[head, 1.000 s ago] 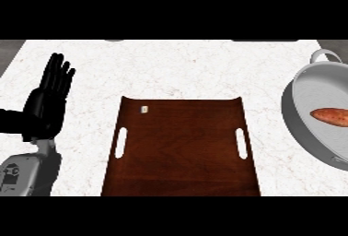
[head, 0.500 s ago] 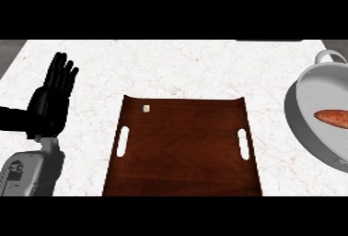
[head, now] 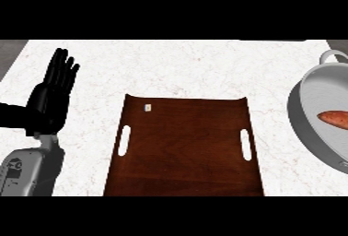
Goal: Pick the sweet potato from the tray and place it in the pot
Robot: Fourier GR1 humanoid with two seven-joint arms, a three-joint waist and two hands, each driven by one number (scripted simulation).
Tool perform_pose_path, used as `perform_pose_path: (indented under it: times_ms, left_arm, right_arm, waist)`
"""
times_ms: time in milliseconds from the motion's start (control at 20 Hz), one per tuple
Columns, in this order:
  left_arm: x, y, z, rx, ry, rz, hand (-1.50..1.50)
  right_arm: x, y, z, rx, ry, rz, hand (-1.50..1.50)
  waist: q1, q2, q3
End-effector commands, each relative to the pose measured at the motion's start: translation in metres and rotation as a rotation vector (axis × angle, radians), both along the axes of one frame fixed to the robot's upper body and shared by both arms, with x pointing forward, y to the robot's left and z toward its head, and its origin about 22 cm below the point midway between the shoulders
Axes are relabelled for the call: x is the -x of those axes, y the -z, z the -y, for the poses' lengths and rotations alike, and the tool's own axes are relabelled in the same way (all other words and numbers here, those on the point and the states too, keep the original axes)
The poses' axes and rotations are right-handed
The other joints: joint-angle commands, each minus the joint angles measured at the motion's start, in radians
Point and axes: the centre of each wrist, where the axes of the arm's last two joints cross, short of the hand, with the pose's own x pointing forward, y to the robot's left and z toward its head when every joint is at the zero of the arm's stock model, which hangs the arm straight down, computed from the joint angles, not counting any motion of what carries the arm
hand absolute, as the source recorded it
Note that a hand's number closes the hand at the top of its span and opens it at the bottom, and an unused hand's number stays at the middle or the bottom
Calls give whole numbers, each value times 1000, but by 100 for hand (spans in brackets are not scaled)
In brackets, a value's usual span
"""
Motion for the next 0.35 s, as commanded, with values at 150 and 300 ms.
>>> perform_pose_path:
  times_ms: [150,300]
  left_arm:
    - [-2,-2,-4,16,-15,5,0]
    - [-2,-2,1,11,-13,-6,0]
  right_arm:
    - [31,-5,17,-36,-54,62,-150]
    - [42,-17,24,-14,-59,66,-150]
  waist:
    - [-3,2,4]
    - [-11,0,4]
